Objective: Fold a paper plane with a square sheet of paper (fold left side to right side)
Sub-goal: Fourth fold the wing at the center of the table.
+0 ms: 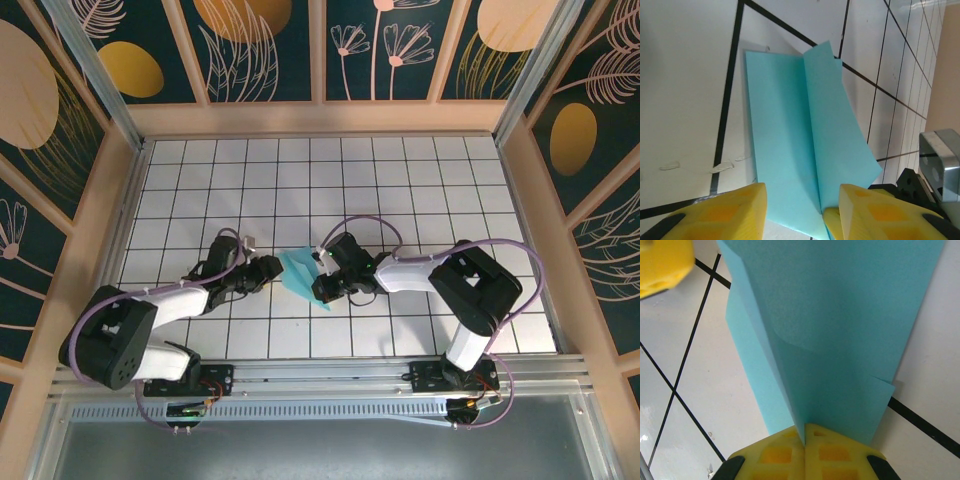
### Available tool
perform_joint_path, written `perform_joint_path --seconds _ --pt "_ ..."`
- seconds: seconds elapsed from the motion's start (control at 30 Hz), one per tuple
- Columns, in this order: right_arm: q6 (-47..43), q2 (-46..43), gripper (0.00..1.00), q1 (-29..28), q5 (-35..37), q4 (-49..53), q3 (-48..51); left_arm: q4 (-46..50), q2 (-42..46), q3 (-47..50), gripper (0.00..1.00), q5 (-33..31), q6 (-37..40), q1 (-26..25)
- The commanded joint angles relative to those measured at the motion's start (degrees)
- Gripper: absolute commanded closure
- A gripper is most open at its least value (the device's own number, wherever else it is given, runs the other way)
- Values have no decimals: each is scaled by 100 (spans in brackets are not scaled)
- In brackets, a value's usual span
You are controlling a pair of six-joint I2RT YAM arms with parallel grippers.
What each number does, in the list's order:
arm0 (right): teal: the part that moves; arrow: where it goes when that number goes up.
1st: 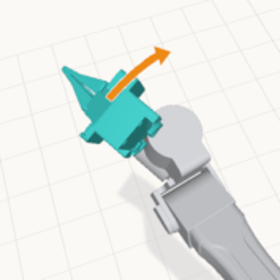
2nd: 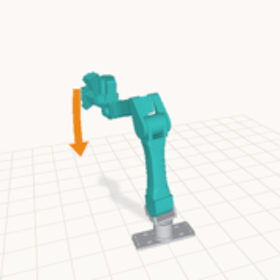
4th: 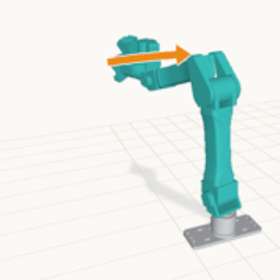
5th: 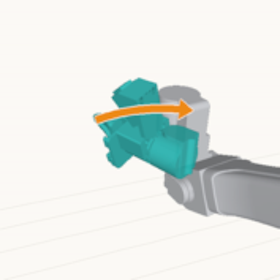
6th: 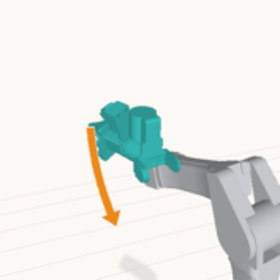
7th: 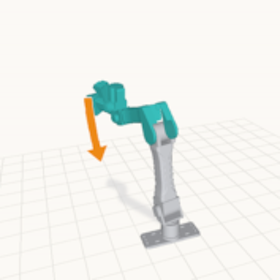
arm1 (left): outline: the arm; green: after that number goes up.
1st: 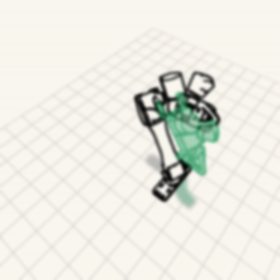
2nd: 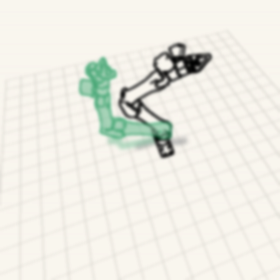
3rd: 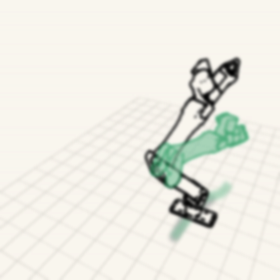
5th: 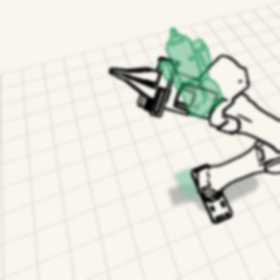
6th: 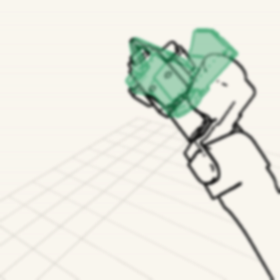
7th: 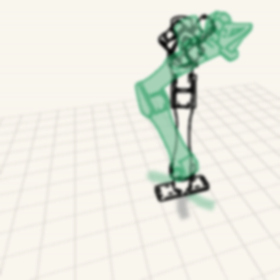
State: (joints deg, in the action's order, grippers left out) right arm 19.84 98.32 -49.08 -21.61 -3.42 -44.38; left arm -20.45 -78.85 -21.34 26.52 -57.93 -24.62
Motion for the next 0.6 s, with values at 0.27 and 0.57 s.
perform_joint_path --seconds 0.27,0.57 --pt "64 86 100 48 -133 -126 87 -581 -662 -493 57 -156 -291 -537" --pt "64 82 100 50 -142 -111 104 -645 -1140 -735 57 -258 -338 -711"
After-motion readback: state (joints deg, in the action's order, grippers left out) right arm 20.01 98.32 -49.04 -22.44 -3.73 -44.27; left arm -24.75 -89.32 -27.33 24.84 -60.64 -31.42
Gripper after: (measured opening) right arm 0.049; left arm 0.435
